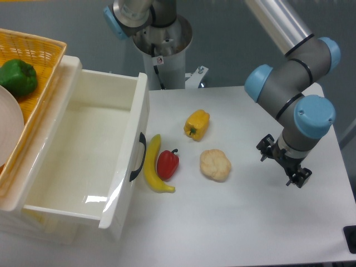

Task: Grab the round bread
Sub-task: 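Move the open gripper toward the round pale bread roll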

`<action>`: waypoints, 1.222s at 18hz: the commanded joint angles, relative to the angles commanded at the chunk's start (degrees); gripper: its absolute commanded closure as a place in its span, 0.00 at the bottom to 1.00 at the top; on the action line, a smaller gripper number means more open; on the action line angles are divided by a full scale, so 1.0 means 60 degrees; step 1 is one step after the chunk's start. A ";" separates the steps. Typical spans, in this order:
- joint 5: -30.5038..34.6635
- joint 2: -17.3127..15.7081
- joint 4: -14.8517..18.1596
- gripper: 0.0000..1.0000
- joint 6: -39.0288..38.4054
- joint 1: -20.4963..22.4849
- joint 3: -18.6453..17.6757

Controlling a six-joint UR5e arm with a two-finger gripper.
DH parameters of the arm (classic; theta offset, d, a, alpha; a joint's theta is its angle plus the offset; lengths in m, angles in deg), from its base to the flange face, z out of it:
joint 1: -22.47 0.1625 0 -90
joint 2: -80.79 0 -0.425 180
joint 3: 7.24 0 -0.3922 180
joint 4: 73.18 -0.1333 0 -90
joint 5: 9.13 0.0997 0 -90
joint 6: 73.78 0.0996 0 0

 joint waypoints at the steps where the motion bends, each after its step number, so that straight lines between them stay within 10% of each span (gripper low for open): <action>1: 0.0000 0.0000 0.0000 0.00 0.0000 -0.0015 0.0000; 6: -0.0029 -0.0087 -0.0015 0.00 -0.0029 -0.0015 -0.0263; 22: -0.0513 -0.1699 -0.1888 0.00 -0.0674 -0.0395 -0.4100</action>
